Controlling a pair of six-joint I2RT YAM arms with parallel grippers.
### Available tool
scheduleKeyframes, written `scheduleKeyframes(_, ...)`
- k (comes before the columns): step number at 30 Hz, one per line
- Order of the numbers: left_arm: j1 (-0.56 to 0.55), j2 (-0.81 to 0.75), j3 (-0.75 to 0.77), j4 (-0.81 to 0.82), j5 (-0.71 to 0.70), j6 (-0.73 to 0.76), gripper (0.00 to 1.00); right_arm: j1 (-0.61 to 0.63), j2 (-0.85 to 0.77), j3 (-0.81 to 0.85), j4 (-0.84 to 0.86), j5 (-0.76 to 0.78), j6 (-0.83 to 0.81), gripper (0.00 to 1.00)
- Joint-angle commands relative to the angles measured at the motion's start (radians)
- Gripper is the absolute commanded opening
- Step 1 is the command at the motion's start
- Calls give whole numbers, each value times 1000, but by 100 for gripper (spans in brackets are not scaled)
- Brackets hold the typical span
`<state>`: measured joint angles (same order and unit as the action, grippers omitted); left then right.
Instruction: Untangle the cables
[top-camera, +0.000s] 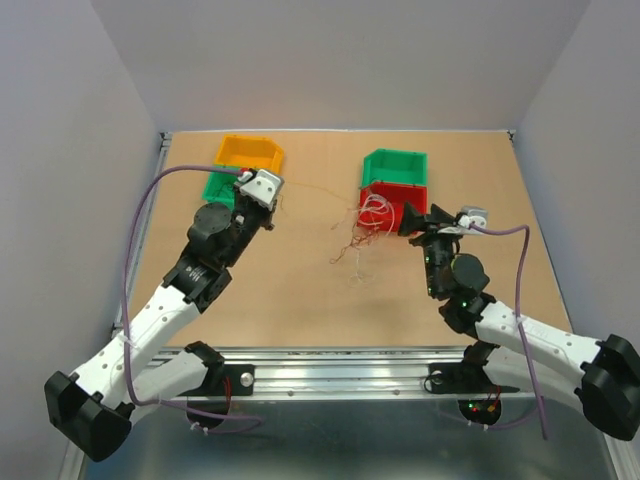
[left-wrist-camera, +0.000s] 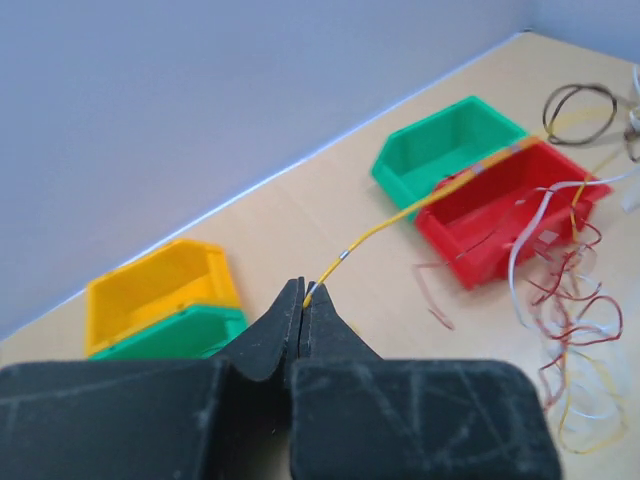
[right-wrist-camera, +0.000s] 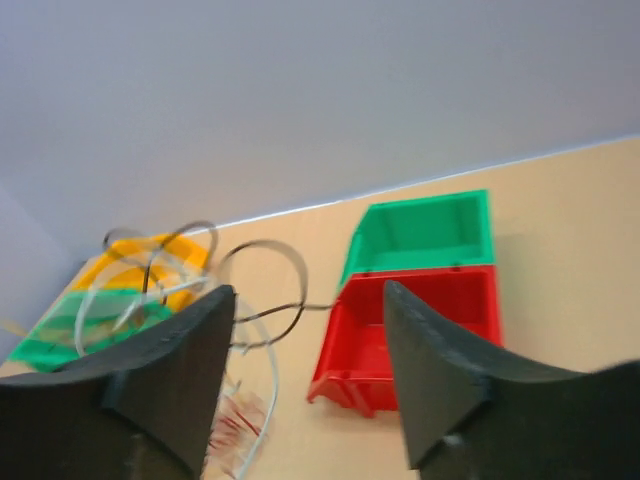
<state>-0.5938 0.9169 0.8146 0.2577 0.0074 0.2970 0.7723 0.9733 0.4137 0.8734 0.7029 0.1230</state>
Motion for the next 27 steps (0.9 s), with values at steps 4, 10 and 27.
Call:
scheduleKeyframes(4, 6, -159, 112, -8, -317, 99, 0, -7, -175, -64, -85, 384, -14, 79)
scheduleKeyframes(10, 6, -228, 187, -40, -469, 178, 0, -7, -386, -128, -129, 458, -20, 84)
scheduleKeyframes(27, 6, 39, 659, -412, 176, 99, 0, -7, 165, 124, -79, -1037, -146, 99)
